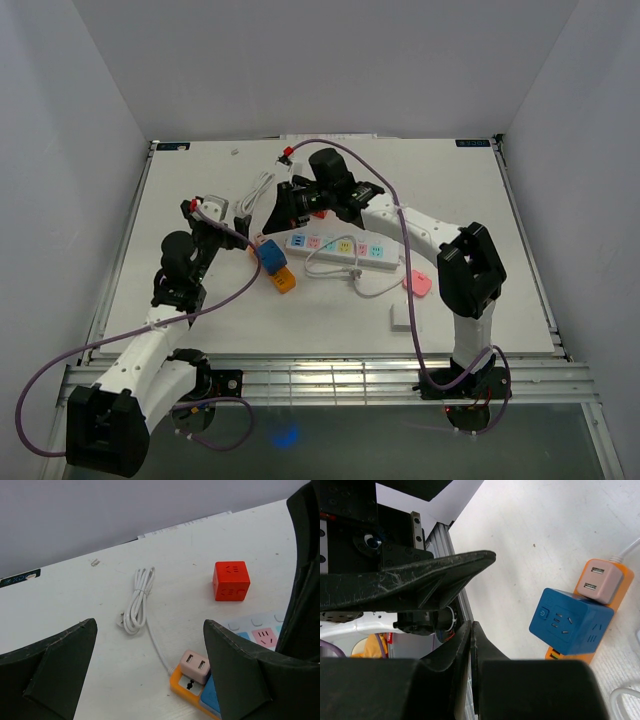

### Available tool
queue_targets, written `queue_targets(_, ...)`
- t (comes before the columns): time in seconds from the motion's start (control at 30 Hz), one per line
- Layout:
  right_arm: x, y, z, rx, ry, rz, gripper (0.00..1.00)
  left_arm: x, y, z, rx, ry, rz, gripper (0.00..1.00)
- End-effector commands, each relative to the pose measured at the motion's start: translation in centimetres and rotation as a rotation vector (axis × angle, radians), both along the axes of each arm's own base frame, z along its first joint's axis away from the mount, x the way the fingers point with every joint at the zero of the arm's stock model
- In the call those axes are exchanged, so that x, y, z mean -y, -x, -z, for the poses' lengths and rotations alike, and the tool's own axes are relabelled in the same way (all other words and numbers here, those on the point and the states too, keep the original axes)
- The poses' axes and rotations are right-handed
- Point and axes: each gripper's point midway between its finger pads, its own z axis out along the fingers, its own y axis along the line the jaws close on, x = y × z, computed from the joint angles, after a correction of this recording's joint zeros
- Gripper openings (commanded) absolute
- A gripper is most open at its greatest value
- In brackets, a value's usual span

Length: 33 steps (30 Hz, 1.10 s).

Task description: Insert the plug

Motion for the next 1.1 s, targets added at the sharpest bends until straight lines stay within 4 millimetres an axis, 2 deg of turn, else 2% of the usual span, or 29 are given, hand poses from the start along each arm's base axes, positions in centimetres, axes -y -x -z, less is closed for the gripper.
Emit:
queue_targets(0.0, -0.3, 0.9, -4.7, 0.046, -0.097, -0.046, 0.08, -1.3, 0.0, -2.5, 0.063, 0.046, -0.080, 0.98)
queue_targets(0.23, -0.8, 1.2, -10.5, 0.122, -0.172, -0.060, 0.08, -1.5, 0.1, -2.5, 0.069, 0.038, -0.086, 0.98)
queue_targets(0.33, -0.9, 1.1, -10.5, 0.144, -0.168, -0.041, 0.08, -1.9, 0.0, -2.8, 0.072, 0.050, -0.115, 0.98)
queue_targets(0.43, -1.1, 0.8, -6.8, 0.100, -0.119, -0.040, 0.08, -2.8, 0.0, -3.0, 0.075, 0.070, -0.169, 0.98)
queue_targets(0.47, -0.9, 1.1, -3.9, 0.064, -0.081, -0.040, 0.08, -2.9, 0.0, -3.1, 0.078, 0.071, -0.174, 0.98)
queue_targets(0.53, -0.5, 0.6, 0.4, 0.017, -0.018, -0.003, 0.08, -2.8, 0.1, -3.0, 0.079, 0.071, -0.166, 0.98)
queue_targets(0.57, -0.3, 0.4, 3.5, -0.007, 0.011, 0.010, 0.08, -2.7, 0.1, -3.1, 0.082, 0.070, -0.160, 0.98)
queue_targets(0.67, 0.3, -0.9, 8.2, -0.047, 0.085, 0.067, 0.08, -2.6, 0.1, -2.9, 0.077, 0.065, -0.154, 0.98)
queue_targets(0.7, 0.6, -1.2, 10.7, -0.076, 0.123, 0.080, 0.08, -2.6, 0.1, -3.0, 0.079, 0.065, -0.151, 0.98)
queue_targets(0.73, 0.8, -1.6, 11.9, -0.086, 0.148, 0.101, 0.08, -2.5, 0.1, -2.9, 0.076, 0.062, -0.147, 0.98)
queue_targets(0.8, 1.3, -1.7, 14.0, -0.134, 0.182, 0.111, 0.08, -2.4, 0.1, -3.0, 0.079, 0.063, -0.143, 0.98)
queue_targets(0.83, 1.4, -1.7, 14.2, -0.139, 0.190, 0.114, 0.08, -2.4, 0.2, -2.9, 0.076, 0.062, -0.143, 0.98)
queue_targets(0.93, 1.8, -1.7, 14.2, -0.119, 0.205, 0.123, 0.08, -2.5, 0.2, -2.9, 0.078, 0.061, -0.143, 0.98)
queue_targets(1.07, 1.8, -1.9, 12.5, -0.081, 0.186, 0.120, 0.08, -1.7, 0.3, -2.8, 0.075, 0.058, -0.102, 0.98)
